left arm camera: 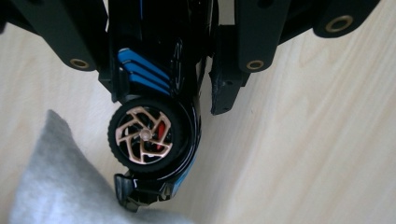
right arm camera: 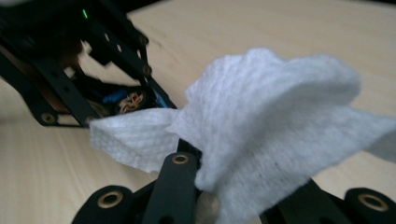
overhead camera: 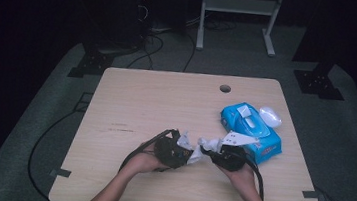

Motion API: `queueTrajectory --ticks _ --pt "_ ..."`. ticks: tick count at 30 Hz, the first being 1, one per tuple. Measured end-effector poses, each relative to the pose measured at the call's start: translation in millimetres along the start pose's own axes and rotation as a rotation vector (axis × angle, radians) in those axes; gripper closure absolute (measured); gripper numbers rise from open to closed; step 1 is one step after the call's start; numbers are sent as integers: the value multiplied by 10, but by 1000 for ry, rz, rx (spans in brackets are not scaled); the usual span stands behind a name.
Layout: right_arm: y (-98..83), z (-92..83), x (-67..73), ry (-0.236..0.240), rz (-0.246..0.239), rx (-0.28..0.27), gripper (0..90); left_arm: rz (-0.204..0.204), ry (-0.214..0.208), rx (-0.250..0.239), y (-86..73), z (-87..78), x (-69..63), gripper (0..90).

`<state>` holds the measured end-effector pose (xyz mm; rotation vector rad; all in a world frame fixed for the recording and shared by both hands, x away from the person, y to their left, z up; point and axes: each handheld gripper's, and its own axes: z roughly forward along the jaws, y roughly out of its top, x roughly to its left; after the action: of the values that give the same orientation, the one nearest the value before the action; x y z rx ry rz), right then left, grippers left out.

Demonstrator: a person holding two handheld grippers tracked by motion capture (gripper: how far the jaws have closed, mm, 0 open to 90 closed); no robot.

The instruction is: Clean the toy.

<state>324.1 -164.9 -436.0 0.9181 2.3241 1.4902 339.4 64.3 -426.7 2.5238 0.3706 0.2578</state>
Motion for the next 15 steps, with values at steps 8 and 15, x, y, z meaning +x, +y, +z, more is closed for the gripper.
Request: queueTrajectory --ticks 8,15 --pt "244 -130 256 13 -94 -90 802 12 -26 -143 -51 -158 -72 585" --pt "129 -72 177 7 -61 -62 803 -36 -48 -207 -138 -199 -36 584"
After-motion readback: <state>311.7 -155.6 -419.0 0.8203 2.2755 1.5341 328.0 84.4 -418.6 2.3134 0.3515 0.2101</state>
